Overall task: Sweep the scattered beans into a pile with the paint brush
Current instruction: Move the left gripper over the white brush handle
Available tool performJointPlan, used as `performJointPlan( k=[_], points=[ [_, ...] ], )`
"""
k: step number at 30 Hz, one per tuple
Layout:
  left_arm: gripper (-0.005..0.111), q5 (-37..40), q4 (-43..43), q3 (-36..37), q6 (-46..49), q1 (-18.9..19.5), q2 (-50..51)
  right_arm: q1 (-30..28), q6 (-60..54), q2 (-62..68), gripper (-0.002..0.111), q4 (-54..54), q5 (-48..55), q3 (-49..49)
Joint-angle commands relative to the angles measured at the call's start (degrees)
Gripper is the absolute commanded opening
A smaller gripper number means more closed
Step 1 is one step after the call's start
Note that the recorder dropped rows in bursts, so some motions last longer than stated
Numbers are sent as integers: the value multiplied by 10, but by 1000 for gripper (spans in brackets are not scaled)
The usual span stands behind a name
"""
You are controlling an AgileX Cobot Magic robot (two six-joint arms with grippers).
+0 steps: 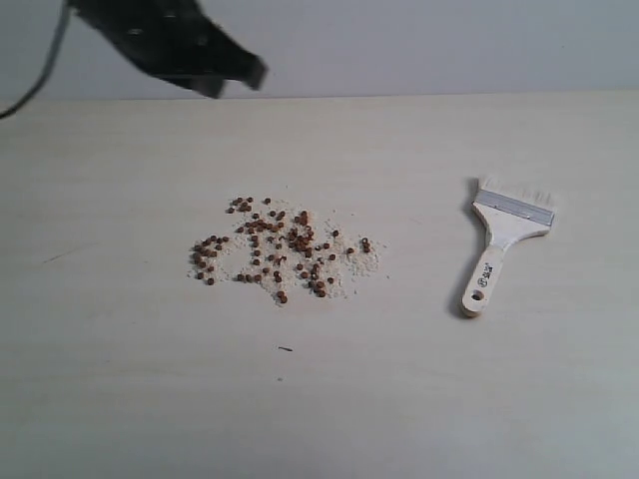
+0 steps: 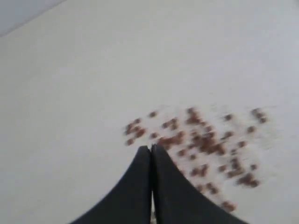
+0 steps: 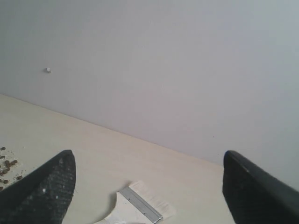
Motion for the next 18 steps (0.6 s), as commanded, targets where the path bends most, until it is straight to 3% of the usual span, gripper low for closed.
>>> performJointPlan(
  k=[1, 8, 14, 18],
  points=[
    [0, 38, 2, -124, -51, -68, 97, -3, -1, 1, 79, -4, 0, 2],
    [0, 175, -24, -311, -73, -106, 267, -3, -1, 1, 79, -4, 0, 2],
    [0, 165, -46, -356, -57, -148, 323, -3, -1, 1, 79, -4, 0, 2],
    [11, 145, -82, -356, -57, -169, 347, -3, -1, 1, 79, -4, 0, 2]
  ],
)
